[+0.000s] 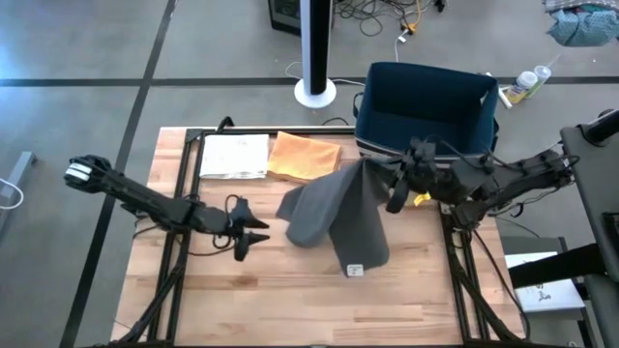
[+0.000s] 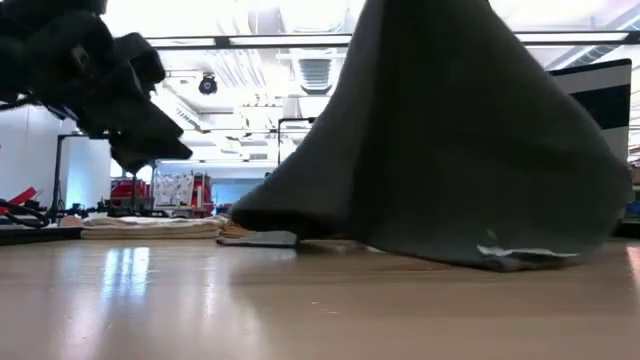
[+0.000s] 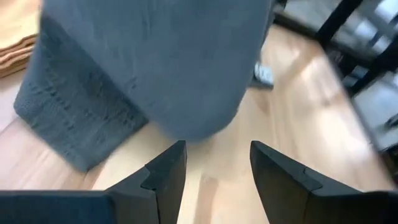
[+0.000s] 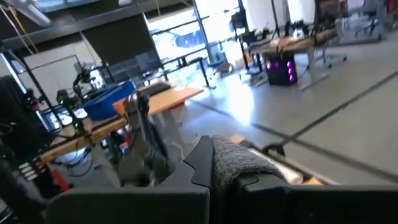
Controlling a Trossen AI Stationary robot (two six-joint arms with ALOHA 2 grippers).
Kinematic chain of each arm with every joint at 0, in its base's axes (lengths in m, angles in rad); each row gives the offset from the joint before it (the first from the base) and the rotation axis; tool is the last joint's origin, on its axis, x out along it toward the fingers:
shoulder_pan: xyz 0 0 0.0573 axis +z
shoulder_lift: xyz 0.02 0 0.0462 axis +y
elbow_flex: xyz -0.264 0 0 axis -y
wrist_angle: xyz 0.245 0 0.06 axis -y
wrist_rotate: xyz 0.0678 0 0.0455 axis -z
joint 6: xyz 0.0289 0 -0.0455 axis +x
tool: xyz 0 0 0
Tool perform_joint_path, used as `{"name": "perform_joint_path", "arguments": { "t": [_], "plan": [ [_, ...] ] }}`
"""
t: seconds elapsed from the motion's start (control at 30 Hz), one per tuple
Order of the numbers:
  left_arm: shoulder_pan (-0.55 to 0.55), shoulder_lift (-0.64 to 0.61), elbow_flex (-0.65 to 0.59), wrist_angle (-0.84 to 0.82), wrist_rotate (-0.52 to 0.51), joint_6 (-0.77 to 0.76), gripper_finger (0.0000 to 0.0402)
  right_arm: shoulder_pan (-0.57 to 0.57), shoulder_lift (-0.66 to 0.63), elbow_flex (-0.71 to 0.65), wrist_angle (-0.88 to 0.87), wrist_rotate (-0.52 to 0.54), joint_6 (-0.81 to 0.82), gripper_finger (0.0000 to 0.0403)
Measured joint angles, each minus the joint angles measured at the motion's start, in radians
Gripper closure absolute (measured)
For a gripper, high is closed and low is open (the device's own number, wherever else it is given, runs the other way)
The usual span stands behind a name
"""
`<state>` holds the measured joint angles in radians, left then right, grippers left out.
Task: Fold towel
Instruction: Fold the black towel
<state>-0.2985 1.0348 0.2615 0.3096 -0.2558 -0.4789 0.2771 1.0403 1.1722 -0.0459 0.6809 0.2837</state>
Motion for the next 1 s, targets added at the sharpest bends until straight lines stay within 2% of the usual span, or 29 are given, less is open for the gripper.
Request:
{"name": "perform_joint_path", "arguments": {
  "t": [0.13, 0.23, 0.4, 0.57, 0.73, 0.83, 1.0],
  "plan": [
    [-0.017, 0.123, 0.018, 0.068, 0.001, 0.017, 0.0237, -0.03, 0.055, 0.106, -0.001, 0.0, -0.103, 0.0403],
    [-0.051, 0.209, 0.018, 0.188, 0.0, 0.001, 0.024, -0.067, 0.101, 0.193, 0.0, 0.002, -0.155, 0.0403],
    [-0.12, 0.401, 0.039, 0.421, -0.093, 0.005, 0.0248, -0.12, 0.194, 0.327, -0.015, -0.001, -0.231, 0.0403],
    [-0.131, 0.616, 0.153, 0.534, -0.203, 0.052, 0.0251, -0.14, 0.29, 0.447, -0.076, -0.019, -0.246, 0.0403],
    [-0.113, 0.804, 0.305, 0.547, -0.32, 0.104, 0.0252, -0.14, 0.375, 0.56, -0.14, -0.063, -0.245, 0.0403],
    [-0.092, 0.898, 0.367, 0.577, -0.334, 0.104, 0.0256, -0.14, 0.413, 0.639, -0.194, -0.065, -0.245, 0.0403],
    [-0.07, 1.023, 0.391, 0.801, -0.331, 0.045, 0.0266, -0.14, 0.468, 0.769, -0.286, -0.08, -0.248, 0.0403]
  ]
}}
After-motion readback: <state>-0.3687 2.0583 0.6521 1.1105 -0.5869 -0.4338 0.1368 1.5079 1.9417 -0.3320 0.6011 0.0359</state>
